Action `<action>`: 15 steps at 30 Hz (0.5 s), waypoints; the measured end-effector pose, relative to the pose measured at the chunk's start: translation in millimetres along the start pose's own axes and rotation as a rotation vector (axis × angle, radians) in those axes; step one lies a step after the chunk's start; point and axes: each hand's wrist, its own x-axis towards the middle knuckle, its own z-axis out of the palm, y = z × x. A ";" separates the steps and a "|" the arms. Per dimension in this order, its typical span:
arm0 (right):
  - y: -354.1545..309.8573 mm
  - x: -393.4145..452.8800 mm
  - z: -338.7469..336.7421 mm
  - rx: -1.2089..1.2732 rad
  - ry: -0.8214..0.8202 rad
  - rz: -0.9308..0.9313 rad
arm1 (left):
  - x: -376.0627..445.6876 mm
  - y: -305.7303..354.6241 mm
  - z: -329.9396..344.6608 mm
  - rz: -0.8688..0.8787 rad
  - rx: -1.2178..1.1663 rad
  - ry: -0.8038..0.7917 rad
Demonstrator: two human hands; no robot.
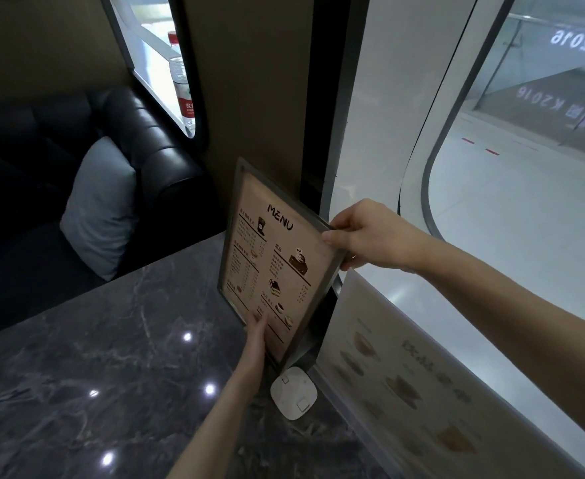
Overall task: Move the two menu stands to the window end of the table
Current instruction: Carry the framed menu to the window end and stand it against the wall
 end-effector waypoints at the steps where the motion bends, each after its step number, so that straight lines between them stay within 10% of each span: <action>1: -0.2 0.4 -0.7 -0.001 -0.006 0.002 | 0.3 0.2 1.1 0.005 0.018 0.002; 15: 1.6 3.0 -4.9 0.049 -0.026 0.028 | 2.6 4.7 -8.8 0.001 0.136 -0.099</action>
